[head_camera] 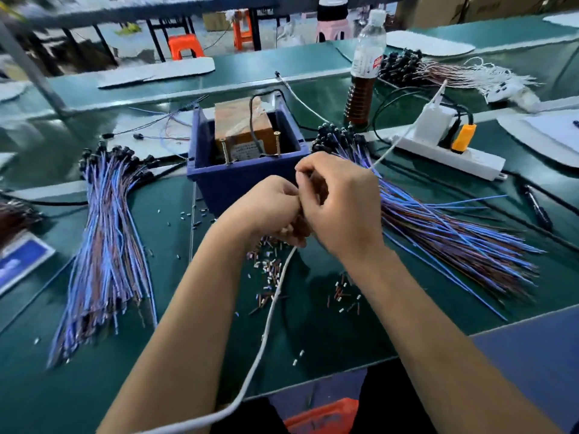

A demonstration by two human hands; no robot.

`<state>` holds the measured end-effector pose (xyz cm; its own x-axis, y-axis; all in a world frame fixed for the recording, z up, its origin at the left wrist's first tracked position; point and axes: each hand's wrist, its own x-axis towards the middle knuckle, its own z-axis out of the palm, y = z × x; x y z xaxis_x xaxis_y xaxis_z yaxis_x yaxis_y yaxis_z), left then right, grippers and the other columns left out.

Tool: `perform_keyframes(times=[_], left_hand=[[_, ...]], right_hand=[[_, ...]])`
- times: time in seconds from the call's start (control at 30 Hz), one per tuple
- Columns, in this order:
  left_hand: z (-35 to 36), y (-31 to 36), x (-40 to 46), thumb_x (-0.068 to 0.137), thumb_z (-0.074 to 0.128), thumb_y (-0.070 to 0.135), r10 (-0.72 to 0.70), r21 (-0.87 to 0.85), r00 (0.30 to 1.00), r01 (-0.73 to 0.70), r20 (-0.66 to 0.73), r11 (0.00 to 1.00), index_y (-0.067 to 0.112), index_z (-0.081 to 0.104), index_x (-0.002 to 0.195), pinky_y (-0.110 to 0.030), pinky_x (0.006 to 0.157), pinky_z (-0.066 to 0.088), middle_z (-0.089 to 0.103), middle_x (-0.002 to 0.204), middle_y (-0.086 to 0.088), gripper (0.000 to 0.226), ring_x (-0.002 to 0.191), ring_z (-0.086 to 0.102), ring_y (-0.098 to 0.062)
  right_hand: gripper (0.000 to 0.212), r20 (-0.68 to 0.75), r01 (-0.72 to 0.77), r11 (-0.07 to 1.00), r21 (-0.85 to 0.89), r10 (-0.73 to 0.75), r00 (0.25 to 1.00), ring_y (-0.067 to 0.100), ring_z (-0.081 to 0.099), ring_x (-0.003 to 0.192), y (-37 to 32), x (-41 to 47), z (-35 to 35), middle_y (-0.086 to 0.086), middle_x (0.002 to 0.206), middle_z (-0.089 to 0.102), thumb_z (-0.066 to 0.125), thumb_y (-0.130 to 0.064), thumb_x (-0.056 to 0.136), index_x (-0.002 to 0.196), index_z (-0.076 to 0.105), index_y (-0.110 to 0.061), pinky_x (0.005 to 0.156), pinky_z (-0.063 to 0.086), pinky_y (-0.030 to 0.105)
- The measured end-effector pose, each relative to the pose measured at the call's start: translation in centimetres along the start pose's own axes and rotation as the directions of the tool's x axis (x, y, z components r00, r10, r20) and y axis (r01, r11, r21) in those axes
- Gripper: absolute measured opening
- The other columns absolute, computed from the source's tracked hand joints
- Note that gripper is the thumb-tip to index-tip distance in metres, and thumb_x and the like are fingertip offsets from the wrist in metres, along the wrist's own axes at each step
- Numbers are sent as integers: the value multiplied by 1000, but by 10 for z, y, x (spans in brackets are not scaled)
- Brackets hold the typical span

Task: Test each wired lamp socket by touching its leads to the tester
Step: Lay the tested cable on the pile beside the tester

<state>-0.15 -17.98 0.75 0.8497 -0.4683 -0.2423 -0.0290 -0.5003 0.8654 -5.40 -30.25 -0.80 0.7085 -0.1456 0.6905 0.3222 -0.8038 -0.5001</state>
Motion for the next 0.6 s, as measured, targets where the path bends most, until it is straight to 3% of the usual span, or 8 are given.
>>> perform_keyframes(times=[0.17,0.27,0.33,0.4,0.43,0.47,0.53,0.6], left_hand=[[-62,-53,-41,82,38,-10,-102,182,991,115,-81,977,9,63,61,-20,37,40,63,50,-7,38,40,61,-19],[-94,-79,-49,83,43,-3,-228,331,937,310,-263,891,7,60,58,-21,40,40,58,41,-4,32,36,57,-15],[-112,-93,-50,87,52,8,-245,303,807,456,-536,837,4,65,67,-24,47,46,64,51,-8,24,53,68,-19],[-127,-103,-48,92,57,24,-95,295,577,545,-812,785,5,72,88,-35,72,52,73,85,-19,25,91,71,-35],[-132,-107,-48,93,59,29,-27,278,467,571,-884,772,8,73,96,-39,80,52,72,97,-21,26,100,68,-41],[-135,-110,-46,93,61,34,5,264,402,592,-916,762,11,73,101,-41,85,52,71,105,-21,28,105,66,-42],[-138,-119,-41,90,69,46,-17,270,407,636,-913,723,12,69,111,-42,92,48,67,116,-20,40,114,60,-41],[-140,-132,-36,87,72,52,-63,273,430,673,-901,687,11,66,118,-43,100,42,62,125,-20,51,121,53,-39]], right_hand=[[11,201,135,977,167,-168,965,27,68,85,-50,-9,48,2,92,74,63,-15,98,101,73,-11,73,53,47],[18,352,155,955,254,-240,904,33,67,85,-76,-15,74,4,92,74,64,-15,96,113,70,-14,73,53,48],[36,502,104,964,244,-218,837,41,65,84,-91,-15,95,11,91,73,61,-13,95,132,58,-16,73,53,51],[54,660,-29,976,214,-123,741,42,62,84,-105,-11,114,16,89,69,57,-10,95,146,40,-18,78,53,52],[57,726,-106,975,195,-71,684,41,62,88,-111,-8,124,17,92,68,57,-11,96,148,36,-18,82,53,53],[54,778,-161,973,164,-28,628,40,63,93,-116,-5,133,18,99,68,58,-12,96,146,37,-15,86,53,52],[33,830,-191,978,86,35,557,39,65,100,-125,3,147,18,109,67,59,-15,95,127,51,-11,88,56,46],[14,845,-125,992,12,57,532,37,68,95,-133,12,157,11,94,64,57,-10,92,103,52,-16,79,56,37]])
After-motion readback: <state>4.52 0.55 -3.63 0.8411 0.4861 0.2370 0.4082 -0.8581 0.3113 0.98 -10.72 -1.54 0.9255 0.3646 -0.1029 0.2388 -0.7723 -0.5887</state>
